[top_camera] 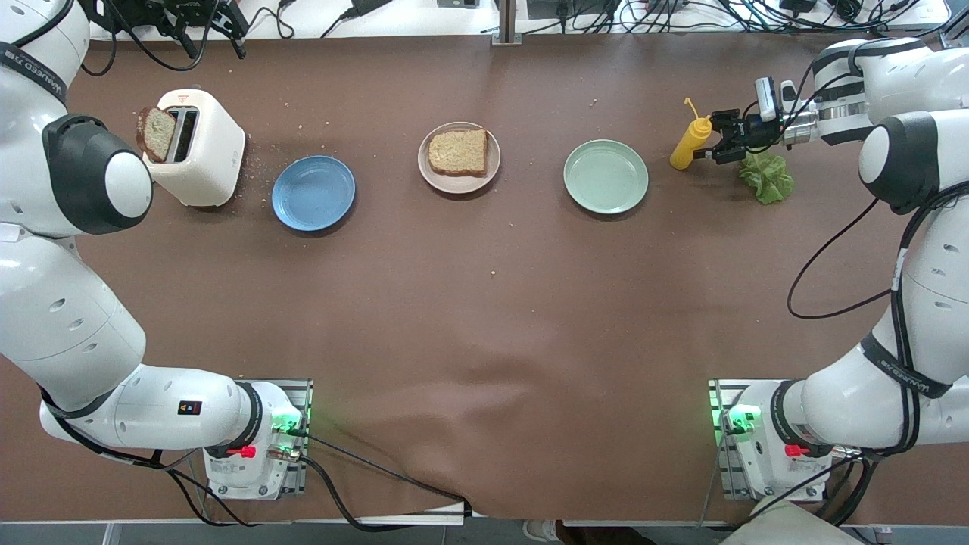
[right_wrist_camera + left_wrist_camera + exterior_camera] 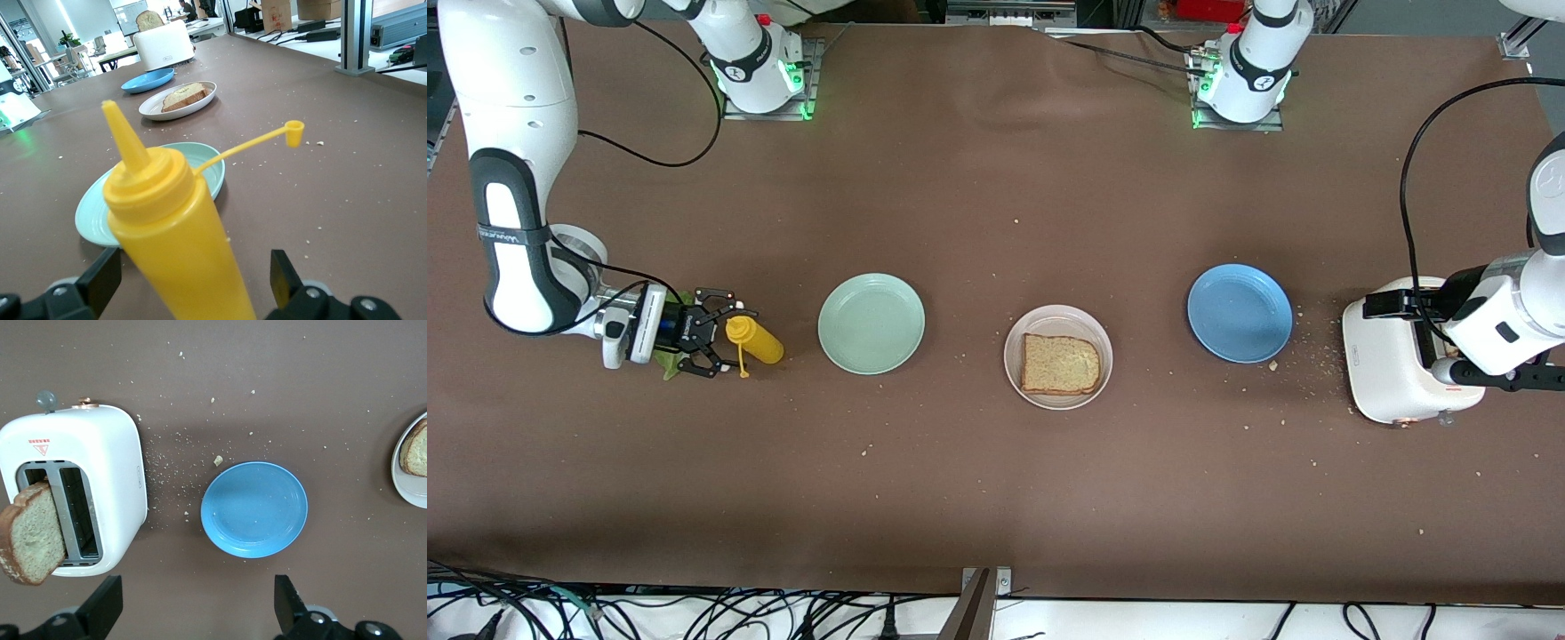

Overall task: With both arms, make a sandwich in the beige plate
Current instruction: 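Reach the right gripper to the yellow mustard bottle and grasp it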

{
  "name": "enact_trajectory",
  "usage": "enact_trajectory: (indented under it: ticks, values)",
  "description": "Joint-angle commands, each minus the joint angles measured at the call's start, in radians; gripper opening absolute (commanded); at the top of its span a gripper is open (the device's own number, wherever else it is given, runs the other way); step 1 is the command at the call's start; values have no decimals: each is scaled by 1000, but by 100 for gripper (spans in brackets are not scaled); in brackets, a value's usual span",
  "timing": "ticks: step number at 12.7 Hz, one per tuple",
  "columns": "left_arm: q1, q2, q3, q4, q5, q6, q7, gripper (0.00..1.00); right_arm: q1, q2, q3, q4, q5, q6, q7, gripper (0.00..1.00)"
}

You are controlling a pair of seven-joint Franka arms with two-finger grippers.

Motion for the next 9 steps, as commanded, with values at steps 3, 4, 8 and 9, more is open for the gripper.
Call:
enact_trajectory:
  ticks: [3,4,8,9]
  values:
    - [-5,-7,-7,1,43,-9,-16,100,16,22,-2,32,44,24,-90,3]
    - [-5,-7,-7,1,43,-9,-16,100,19,22,-2,38,43,32,-94,0]
    - [-5,-5,-7,1,43,-9,-16,100,88,-21,-11,61,29,163,-56,0]
    - [-5,-7,-7,1,43,-9,-16,100,118,-41,-12,61,15,212,-17,0]
